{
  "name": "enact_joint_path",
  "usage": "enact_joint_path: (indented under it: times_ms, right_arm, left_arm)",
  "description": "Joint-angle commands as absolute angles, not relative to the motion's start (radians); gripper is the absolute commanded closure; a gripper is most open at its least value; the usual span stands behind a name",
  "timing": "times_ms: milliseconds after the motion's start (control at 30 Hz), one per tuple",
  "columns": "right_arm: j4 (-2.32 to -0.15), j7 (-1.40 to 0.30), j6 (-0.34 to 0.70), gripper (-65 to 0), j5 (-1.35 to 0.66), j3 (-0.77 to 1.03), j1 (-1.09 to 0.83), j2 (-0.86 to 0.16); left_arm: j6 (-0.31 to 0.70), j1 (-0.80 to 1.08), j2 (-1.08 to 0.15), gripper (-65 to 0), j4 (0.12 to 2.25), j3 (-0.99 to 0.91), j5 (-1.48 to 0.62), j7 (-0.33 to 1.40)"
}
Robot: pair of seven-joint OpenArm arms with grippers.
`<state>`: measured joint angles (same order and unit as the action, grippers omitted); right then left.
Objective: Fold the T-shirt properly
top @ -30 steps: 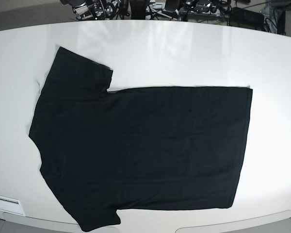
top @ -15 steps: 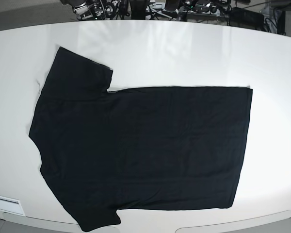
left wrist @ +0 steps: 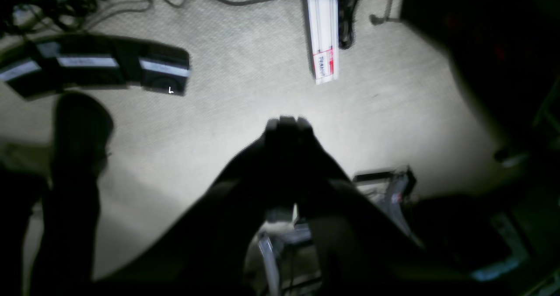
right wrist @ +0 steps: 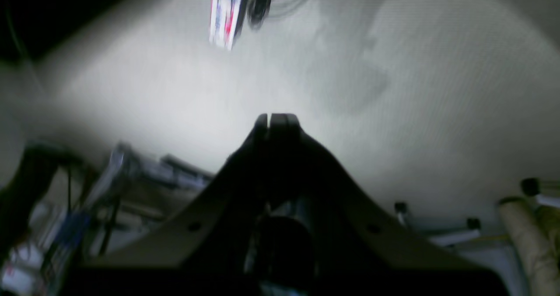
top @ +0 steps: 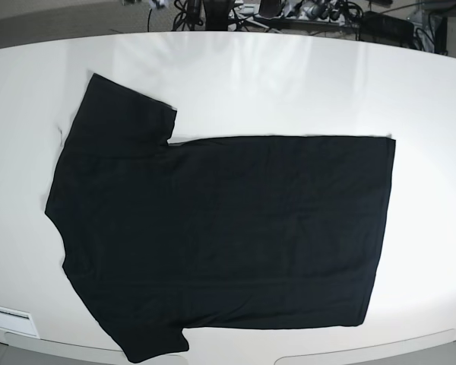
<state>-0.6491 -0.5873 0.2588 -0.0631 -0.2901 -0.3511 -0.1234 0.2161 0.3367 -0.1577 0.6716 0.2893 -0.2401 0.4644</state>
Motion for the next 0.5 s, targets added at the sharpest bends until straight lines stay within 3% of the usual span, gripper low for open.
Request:
enact_joint_path:
  times_ms: [0,267,467]
  right_arm:
    - [-0.706,-0.601,0.278,0.0,-0.075,-0.288,-0.399,-0.139]
    - [-1.272,-0.625,0.284,0.0,-0.160,-0.288,-0.817,-0.293]
    - [-1.739,-0.626,0.231,0.0,-0.110,-0.278,-1.136,-0.435]
  left_arm:
    - [0.224,0.386,-0.184,0.0,0.730,0.292,-0.255,0.473]
    - [0.211,0.786,-0.399,0.0,1.317,0.292,-0.276,0.477]
    - [0.140,1.077,-0.574,0.0,1.778,0.253,-0.143,0.507]
